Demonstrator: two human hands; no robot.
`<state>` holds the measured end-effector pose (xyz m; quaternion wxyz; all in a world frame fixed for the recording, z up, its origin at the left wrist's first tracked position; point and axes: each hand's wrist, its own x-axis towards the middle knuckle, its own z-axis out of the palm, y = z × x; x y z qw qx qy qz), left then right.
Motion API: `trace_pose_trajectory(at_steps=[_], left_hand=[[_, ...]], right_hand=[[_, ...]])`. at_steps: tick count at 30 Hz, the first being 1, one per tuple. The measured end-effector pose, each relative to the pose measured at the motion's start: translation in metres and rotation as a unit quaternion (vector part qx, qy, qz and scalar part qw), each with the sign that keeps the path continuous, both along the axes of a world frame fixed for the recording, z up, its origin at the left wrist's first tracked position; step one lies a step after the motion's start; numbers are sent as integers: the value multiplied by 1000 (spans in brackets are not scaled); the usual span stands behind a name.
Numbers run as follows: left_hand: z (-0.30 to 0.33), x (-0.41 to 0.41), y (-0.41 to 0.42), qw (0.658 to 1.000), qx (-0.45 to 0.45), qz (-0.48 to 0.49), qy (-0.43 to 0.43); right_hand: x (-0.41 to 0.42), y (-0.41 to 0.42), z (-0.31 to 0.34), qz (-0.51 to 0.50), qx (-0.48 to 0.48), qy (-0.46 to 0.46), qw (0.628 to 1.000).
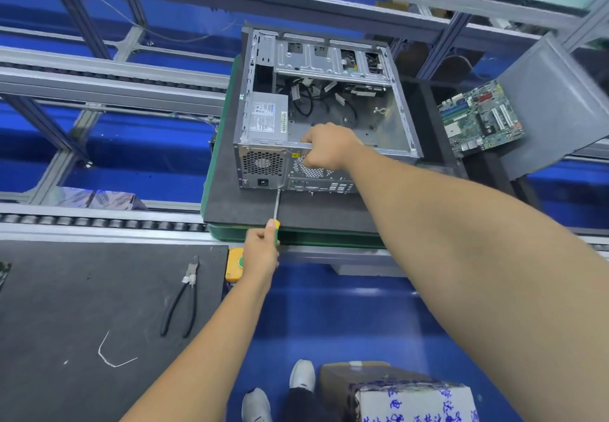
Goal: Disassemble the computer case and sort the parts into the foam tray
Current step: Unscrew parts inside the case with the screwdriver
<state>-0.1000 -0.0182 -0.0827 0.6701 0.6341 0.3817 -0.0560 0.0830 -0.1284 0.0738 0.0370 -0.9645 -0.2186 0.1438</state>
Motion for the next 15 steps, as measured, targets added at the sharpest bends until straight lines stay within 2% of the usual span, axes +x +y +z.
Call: trace_pose_trajectory(at_steps=[5, 10, 15], left_hand=[[0, -6, -1, 999, 9, -6, -36], [1, -4, -10, 999, -17, 34, -19], [1, 2, -7, 999, -25, 14, 18]], right_hand=[[-2, -2, 2, -8, 19, 7, 1000], [-5, -1, 8, 4, 22, 13, 1000], [-4, -2, 7, 12, 15, 7, 1000]])
